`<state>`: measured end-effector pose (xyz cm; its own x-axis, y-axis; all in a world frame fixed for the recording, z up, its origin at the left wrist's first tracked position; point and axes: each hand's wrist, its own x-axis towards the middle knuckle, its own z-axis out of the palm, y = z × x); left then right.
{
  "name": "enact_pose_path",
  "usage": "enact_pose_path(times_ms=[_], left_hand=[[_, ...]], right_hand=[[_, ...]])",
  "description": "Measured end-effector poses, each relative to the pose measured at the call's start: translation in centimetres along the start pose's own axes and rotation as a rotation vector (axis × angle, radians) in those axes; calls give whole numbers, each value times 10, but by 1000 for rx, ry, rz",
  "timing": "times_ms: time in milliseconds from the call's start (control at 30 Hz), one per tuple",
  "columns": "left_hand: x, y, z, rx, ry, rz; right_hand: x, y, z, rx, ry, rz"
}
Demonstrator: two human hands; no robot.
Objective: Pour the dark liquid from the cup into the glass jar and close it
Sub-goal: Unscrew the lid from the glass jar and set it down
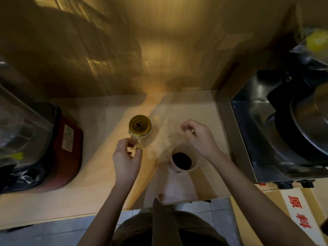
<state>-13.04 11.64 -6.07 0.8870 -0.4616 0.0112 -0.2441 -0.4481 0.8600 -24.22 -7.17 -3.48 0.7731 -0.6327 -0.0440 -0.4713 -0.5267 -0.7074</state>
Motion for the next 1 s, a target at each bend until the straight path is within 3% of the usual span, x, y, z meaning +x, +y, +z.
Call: enact_pose_path(times_ms=[133,333,467,667,867,933,1000], left_hand=[[24,-14,-2,54,-26,-48],[49,-36,10,104,-183,-143],[60,-43,18,173,-240,-165],[66,-45,25,184,-212,-171],[59,-50,29,115,-171,-150],[57,-51,30,103,-174,-151],[56,-52,30,106,-167,-149]], right_hand=[[32,-31,24,-10,-170,-108],[77,-54,58,-307,-459,-243],[95,-61,74,-531,-478,-404],[99,-64,88,-669,-464,-526],[99,-68,80,-620,-480,-622],[102,-67,70,-534,-470,-640],[111,-64,56,-356,-511,-544]])
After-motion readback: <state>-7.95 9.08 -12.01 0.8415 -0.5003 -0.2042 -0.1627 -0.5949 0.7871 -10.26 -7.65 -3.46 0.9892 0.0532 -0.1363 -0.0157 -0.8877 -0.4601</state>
